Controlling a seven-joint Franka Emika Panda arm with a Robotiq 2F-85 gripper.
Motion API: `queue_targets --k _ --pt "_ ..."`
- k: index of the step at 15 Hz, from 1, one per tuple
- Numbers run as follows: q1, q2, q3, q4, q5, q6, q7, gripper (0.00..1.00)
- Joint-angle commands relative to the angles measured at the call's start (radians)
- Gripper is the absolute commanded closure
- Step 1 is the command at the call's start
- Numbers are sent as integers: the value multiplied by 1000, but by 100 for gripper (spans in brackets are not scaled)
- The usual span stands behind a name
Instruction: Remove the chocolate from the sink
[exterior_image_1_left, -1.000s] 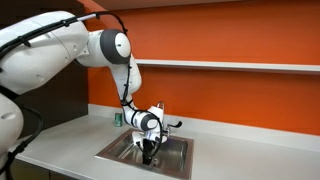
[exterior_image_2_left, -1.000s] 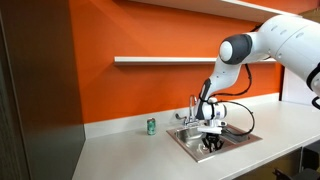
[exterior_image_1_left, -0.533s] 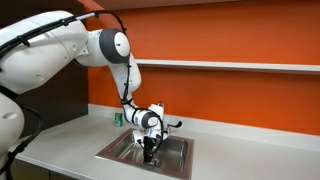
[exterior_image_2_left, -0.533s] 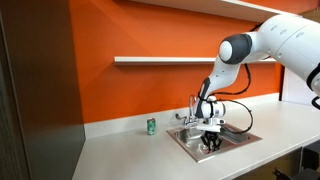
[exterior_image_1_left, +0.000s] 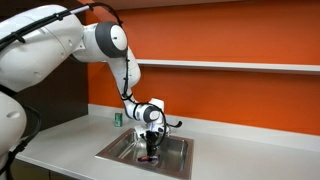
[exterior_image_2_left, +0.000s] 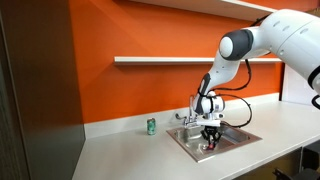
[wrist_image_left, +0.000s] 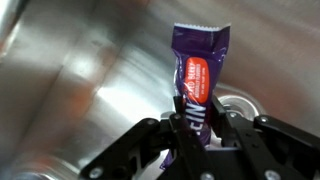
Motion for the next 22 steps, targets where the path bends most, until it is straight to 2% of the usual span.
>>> queue_targets --k 1,6,10,15,22 --pt "5 -81 0 -55 -42 -6 -57 93" --pt "-28 -159 52 -120 -78 35 -266 93" --pt "-28 -228 76 -197 -128 105 -416 93" --pt "-58 -326 147 -288 -147 125 -618 93" --pt "-48 -467 205 -391 -160 111 -775 93"
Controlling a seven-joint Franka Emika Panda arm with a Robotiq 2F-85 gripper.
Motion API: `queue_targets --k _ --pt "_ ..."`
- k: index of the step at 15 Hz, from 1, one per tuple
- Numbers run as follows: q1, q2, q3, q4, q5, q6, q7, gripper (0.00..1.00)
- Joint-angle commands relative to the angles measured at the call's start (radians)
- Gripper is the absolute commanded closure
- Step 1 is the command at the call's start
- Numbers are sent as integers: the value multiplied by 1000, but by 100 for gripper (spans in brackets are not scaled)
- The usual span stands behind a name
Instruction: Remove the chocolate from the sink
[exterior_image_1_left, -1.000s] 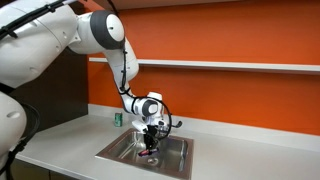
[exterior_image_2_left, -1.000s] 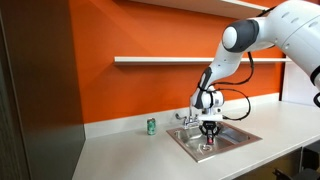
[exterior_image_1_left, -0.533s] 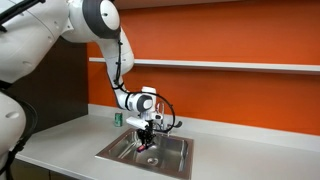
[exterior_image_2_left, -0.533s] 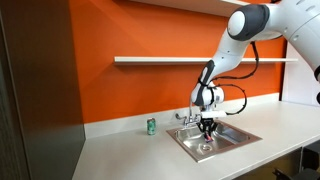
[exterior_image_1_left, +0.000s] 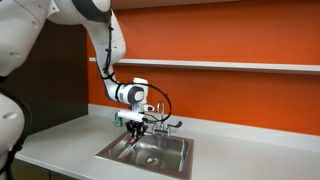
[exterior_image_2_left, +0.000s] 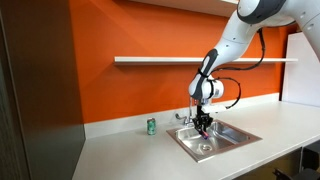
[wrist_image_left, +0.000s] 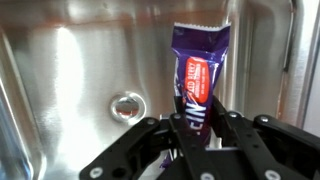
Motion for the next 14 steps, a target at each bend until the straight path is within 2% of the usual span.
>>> queue_targets --k 1,10,14 --pt "-15 -105 45 -78 -36 -3 -80 93" --pt "36 -174 139 -91 -118 -20 -246 93" --pt "71 -173 164 -93 -157 -14 -266 93"
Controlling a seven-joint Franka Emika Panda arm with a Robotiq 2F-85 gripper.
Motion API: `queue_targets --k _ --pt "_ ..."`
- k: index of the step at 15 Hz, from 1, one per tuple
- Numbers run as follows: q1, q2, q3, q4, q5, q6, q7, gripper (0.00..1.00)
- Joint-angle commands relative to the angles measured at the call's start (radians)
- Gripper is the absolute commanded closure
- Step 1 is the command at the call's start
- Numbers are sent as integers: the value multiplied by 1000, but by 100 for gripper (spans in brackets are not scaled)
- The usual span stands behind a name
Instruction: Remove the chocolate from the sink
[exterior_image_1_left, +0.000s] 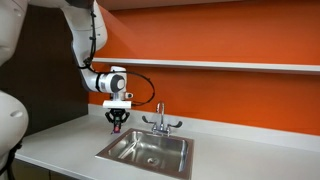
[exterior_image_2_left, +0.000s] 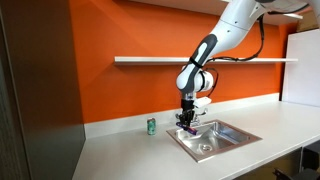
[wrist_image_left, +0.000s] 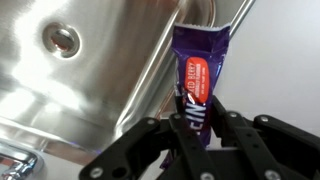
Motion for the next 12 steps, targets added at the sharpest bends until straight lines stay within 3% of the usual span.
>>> queue_targets --k 1,12 --pt "19 -31 19 -23 -46 -15 -28 93" --pt "89 32 59 -12 -107 -1 -18 93"
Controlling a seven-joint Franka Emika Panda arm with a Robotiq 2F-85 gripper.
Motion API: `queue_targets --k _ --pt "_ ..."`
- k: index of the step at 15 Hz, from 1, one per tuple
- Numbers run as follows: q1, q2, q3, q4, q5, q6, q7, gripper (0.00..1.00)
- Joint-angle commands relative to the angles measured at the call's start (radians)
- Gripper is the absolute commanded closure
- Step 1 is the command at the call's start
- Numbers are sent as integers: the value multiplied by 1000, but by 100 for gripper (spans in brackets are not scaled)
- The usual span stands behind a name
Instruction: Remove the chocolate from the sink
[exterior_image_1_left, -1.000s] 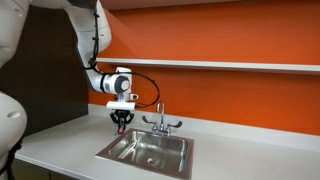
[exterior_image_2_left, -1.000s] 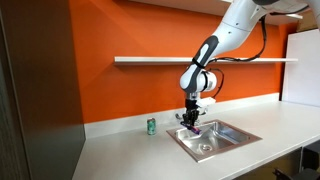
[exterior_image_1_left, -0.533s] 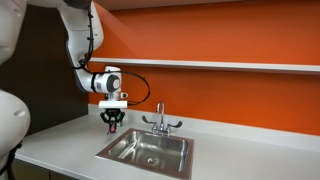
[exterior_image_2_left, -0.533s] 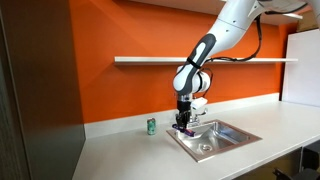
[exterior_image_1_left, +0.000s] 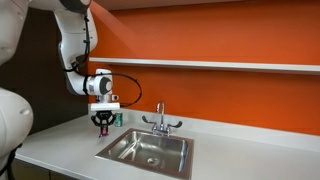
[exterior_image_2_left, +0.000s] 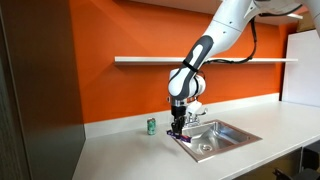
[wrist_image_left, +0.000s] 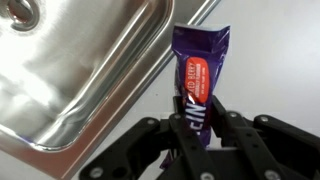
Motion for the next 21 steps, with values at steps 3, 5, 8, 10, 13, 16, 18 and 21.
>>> queue_targets --k 3,5,8,10,13,16,18,21 --pt "5 40 21 15 -19 18 -20 93" --pt "8 58 25 22 -21 24 -15 93" --pt "5 87 37 36 -14 29 -25 93" --pt "7 101 39 46 -19 29 -21 93" --pt "7 121 43 62 -21 22 -19 93" --pt "6 141 46 76 -19 24 -20 93" --pt "8 162 44 92 -22 24 -17 93" --pt "9 187 44 112 -24 19 -14 93"
